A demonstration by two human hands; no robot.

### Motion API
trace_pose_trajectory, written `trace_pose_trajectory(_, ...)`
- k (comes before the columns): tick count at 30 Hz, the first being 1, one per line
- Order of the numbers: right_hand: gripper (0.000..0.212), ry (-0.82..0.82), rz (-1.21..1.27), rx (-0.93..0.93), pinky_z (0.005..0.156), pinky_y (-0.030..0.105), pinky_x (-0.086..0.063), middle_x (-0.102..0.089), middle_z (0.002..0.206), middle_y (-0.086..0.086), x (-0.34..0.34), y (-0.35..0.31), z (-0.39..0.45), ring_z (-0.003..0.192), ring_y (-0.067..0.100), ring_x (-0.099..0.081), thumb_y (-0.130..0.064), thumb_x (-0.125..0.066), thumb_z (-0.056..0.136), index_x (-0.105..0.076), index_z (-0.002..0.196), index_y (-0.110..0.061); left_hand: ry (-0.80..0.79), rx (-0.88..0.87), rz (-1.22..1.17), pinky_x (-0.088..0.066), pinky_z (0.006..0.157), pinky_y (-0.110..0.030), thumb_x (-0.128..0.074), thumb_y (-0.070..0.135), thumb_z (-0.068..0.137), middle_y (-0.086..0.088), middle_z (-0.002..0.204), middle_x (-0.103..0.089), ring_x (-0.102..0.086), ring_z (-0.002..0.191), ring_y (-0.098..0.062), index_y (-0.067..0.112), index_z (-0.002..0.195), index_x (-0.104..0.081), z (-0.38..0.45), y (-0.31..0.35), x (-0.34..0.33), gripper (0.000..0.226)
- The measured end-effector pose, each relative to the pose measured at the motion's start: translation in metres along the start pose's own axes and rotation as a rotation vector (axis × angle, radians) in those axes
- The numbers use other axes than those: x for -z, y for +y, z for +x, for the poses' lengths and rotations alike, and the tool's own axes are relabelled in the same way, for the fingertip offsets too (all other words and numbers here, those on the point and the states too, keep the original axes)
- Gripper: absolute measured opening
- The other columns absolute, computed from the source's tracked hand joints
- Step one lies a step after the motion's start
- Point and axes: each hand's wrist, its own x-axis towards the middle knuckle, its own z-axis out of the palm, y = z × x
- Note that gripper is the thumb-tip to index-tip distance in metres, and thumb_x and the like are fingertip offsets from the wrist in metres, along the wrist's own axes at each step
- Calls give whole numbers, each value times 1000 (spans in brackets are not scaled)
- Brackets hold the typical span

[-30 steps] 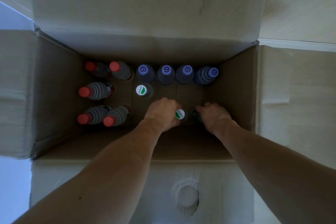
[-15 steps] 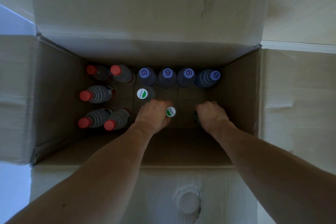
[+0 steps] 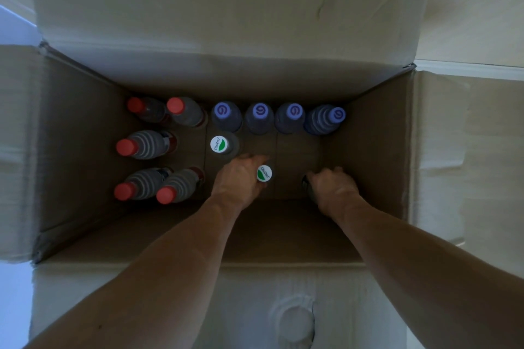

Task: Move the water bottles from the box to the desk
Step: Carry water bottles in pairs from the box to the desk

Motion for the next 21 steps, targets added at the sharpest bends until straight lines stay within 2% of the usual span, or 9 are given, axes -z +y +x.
trace_pose_trajectory(5,54,54,32,-19,97,47,-47,-49,141,11,5,-6,4,137,41,-31,-13,-60,95,-39,145,-20,3,4,-23,-49,104,-43,-75,25,89,-5,138,-56,-56,126,-25,24,145,-49,1,-4,-3,62)
trace_pose_trajectory(9,80,138,178,14,103,49,-44,-50,140,12,19,-16,10,144,40,-23,-12,-71,86,-26,152,-24,0,14,-32,-49,104,-43,-75,24,88,-5,138,-56,-56,126,-25,22,145,-48,2,-6,-4,63)
trace_pose_trajectory(14,69,368,504,35,99,42,-51,-56,131,11,19,-12,16,128,31,-50,-13,-77,81,-43,140,-23,-11,68,-73,-48,106,-44,-80,23,84,-6,139,-56,-55,128,-26,21,146,-46,7,-6,-11,71)
trace_pose_trajectory(18,60,389,771,70,98,34,-49,-57,127,6,12,-3,22,121,25,-55,-7,-82,74,-58,127,-19,-26,95,-129,-46,108,-44,-83,16,79,-9,141,-55,-53,130,-28,21,149,-43,13,-7,-17,80)
trace_pose_trajectory(21,63,377,836,110,97,33,-49,-59,125,7,6,-1,26,118,25,-57,1,-82,71,-60,126,-18,-38,103,-131,-46,107,-44,-84,10,77,-10,142,-54,-53,130,-29,21,151,-41,18,-9,-22,86)
